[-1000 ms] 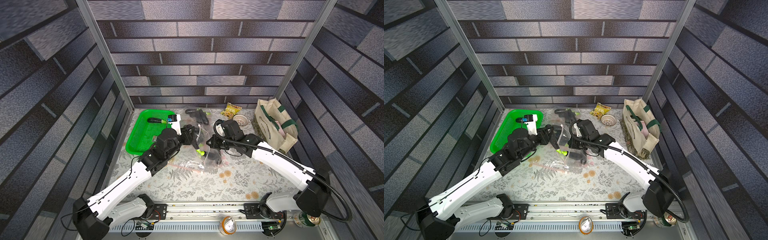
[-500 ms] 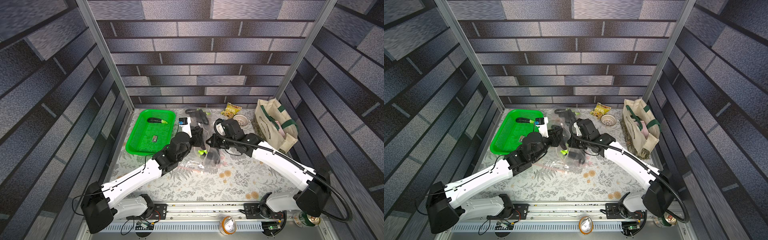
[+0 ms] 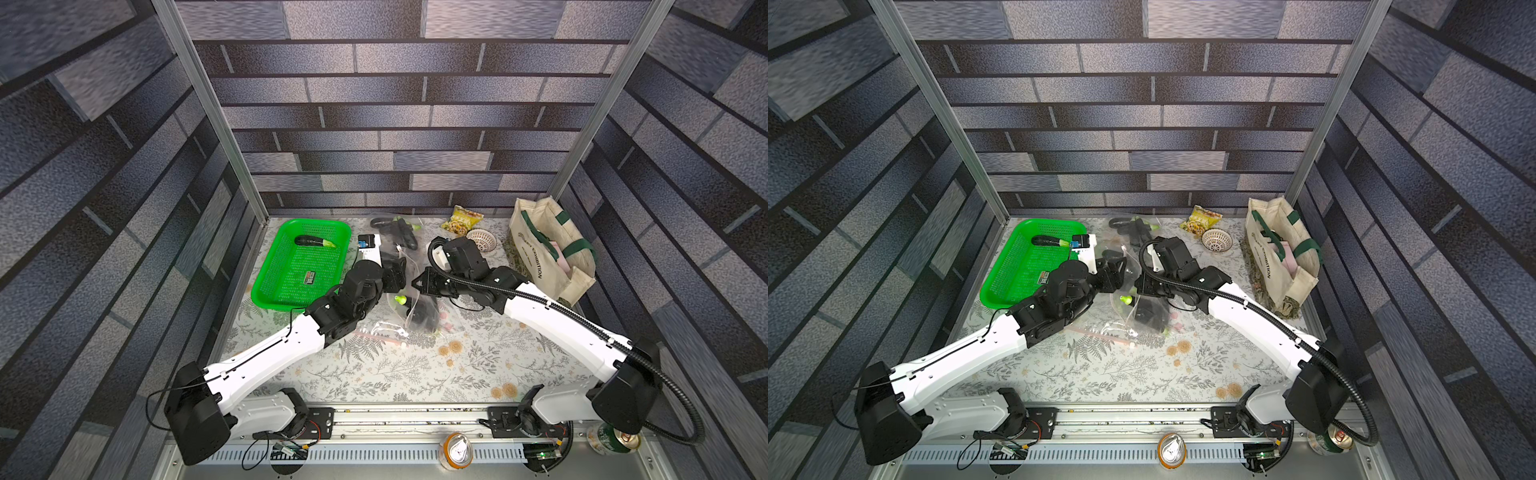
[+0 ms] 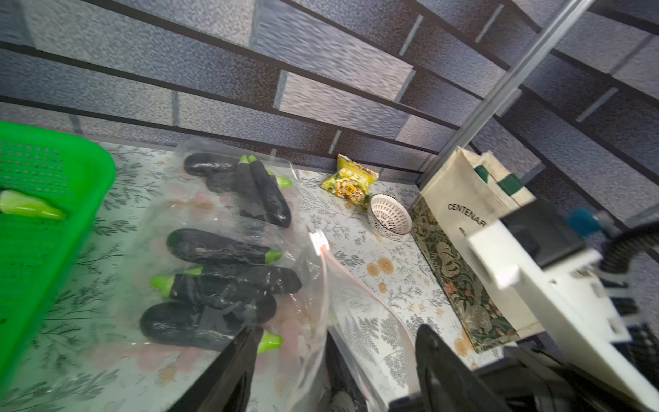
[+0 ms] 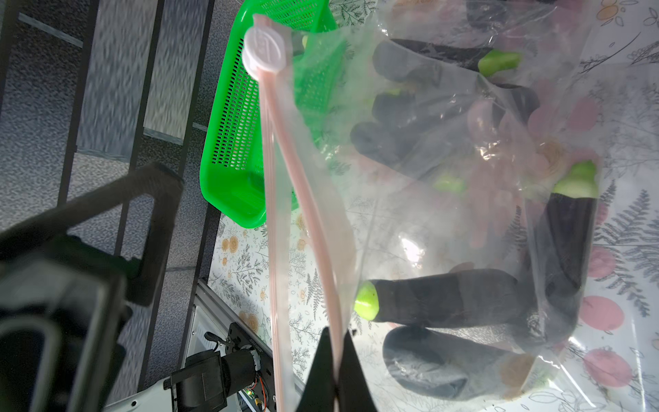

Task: Place the eggplant in a zip-top bag and seal the zipper
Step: Place the eggplant in the zipper food storage bag, then pick up the eggplant from the basket.

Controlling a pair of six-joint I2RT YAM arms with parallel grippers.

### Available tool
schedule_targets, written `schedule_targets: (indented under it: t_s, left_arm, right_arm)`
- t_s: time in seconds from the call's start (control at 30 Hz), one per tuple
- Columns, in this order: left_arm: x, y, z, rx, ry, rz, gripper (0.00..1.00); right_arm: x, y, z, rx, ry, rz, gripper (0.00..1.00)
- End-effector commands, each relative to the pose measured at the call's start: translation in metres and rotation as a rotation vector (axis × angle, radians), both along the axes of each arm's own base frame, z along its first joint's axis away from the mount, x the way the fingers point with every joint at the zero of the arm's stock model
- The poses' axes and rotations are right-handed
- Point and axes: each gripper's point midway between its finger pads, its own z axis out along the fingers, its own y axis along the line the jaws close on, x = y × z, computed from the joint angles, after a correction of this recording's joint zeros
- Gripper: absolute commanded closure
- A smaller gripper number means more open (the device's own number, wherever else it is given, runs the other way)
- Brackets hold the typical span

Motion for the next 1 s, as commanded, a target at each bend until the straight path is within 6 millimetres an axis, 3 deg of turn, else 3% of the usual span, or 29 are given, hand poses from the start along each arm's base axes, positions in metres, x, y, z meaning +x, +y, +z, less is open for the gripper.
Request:
schedule_targets:
  t_s: [0.0,0.1,0.23,0.47,0.7,0.97]
  left_arm:
    - [0.014,0.053,-0.003,0.035,0.148,0.135,0.27]
    - [0.039,0.102,-0.02,0.004,0.296,0.237,0.24]
    - [0.076,0.163,-0.047,-0.183,0.441,0.395,0.23]
    - [0.131,0.246,-0.095,-0.418,0.539,0.654,0.19]
    - [0.185,0.296,-0.158,-0.5,0.607,0.795,0.2]
    - [0.227,0.319,-0.183,-0.476,0.559,0.873,0.23]
  right_arm:
    - [0.003,-0.003,0.016,0.016,-0.034,-0.009,1.0]
    - [0.003,-0.004,0.016,0.013,-0.039,-0.009,1.0]
    - [0.004,-0.006,0.015,0.015,-0.041,-0.013,1.0]
    - [0.004,-0.01,0.009,0.006,-0.039,-0.025,1.0]
    - [0.007,-0.009,0.004,0.012,-0.027,-0.023,1.0]
    - [0.007,-0.014,-0.007,-0.014,-0.009,-0.037,1.0]
